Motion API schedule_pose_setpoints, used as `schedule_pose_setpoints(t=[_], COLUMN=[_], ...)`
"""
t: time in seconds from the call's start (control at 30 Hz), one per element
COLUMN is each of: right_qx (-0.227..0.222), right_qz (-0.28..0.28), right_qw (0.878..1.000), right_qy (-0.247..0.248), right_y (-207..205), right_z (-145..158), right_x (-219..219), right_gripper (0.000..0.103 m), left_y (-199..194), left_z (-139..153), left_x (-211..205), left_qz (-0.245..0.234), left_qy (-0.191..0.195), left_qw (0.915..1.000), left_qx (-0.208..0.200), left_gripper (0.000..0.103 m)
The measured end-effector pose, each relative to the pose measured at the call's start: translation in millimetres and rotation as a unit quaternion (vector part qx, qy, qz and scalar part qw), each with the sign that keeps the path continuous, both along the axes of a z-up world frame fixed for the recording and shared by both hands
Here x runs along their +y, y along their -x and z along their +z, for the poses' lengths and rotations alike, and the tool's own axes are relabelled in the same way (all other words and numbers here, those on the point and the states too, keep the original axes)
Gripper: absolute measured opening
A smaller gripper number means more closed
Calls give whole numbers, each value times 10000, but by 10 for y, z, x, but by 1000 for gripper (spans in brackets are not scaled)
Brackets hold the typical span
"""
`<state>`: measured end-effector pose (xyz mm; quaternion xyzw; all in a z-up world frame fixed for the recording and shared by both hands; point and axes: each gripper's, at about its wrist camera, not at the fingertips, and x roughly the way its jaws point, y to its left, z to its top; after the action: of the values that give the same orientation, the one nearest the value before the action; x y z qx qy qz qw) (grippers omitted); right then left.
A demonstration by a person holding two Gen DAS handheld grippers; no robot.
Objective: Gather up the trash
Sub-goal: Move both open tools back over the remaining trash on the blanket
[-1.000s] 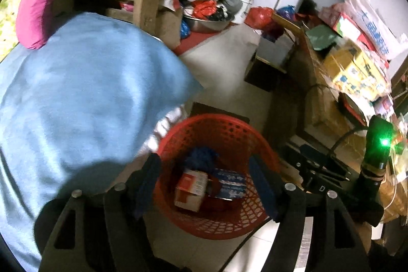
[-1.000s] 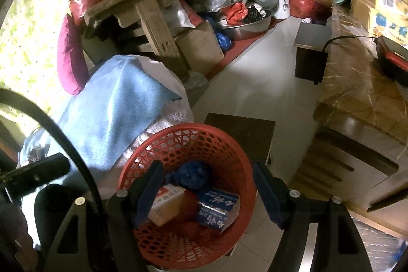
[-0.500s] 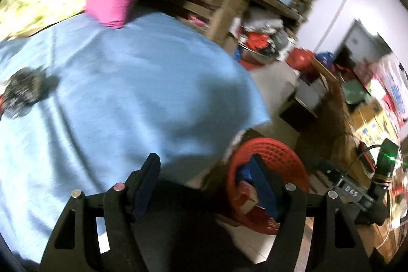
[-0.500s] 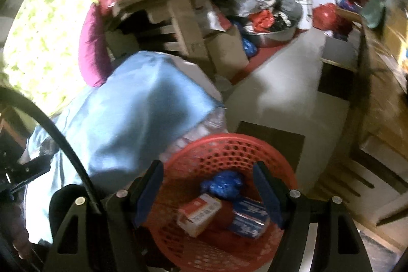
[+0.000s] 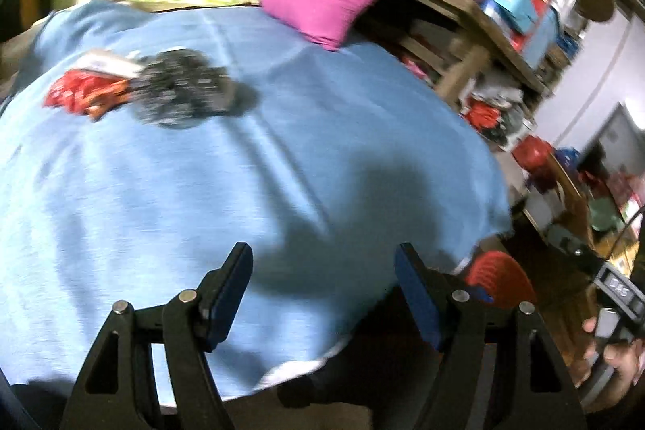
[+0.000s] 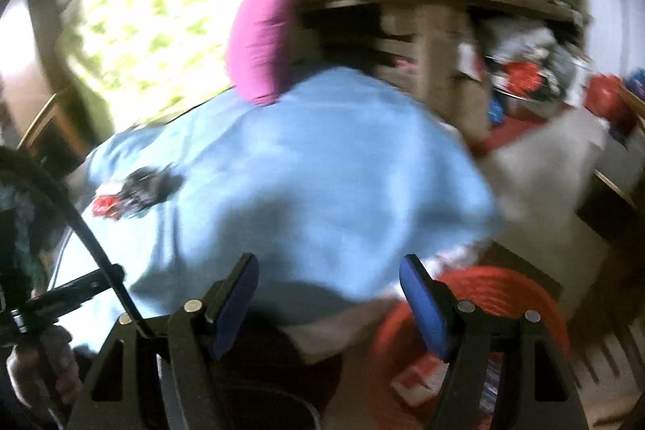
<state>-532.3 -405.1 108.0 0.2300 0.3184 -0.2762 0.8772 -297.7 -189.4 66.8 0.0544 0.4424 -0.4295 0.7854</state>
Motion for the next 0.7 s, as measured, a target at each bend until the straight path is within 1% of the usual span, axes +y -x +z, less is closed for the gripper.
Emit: schedule_pose_setpoints(t=[0.1,0.27,0.33,0.37,0.43,0.53,0.6,0.7], right_qx=[35,143,170,185,250,371,478,543], right_qz=[540,1405,1694,1803,2019,2383,2557,2763], right_qw=[9985,9898,9851,9831,9786,9695,9642,9580], right_qy=[88,184,233,253,310,438,513,540], right_y=[-381,-1009,-1242,-1336,-1543,-1865,-2062,-2332], right_z=[37,61,62,61,44,-15,-53,-104], right_x=[195,515,608,643,713,871,955,1041], right_gripper=[76,76,76,76,76,76,76,76], left_y=[-198,-537,-658,-720,-807,-947,-1011,-1081], left_z=[-28,-45,-63,-73,-106,-184,-242,-280], left_x=[170,430,534,589,672,837,913,986], left_qz=[270,783,1015,1209,1441,1811,2077,2239], left_qy=[-60,-146,-257,-380,-436,-387,-452,-371], left_qw=[9996,9965,9931,9890,9842,9775,9718,9700], left_qx=[-46,-267,-528,-761,-934,-1010,-1017,-866], left_gripper=[73,73,73,73,73,73,73,73])
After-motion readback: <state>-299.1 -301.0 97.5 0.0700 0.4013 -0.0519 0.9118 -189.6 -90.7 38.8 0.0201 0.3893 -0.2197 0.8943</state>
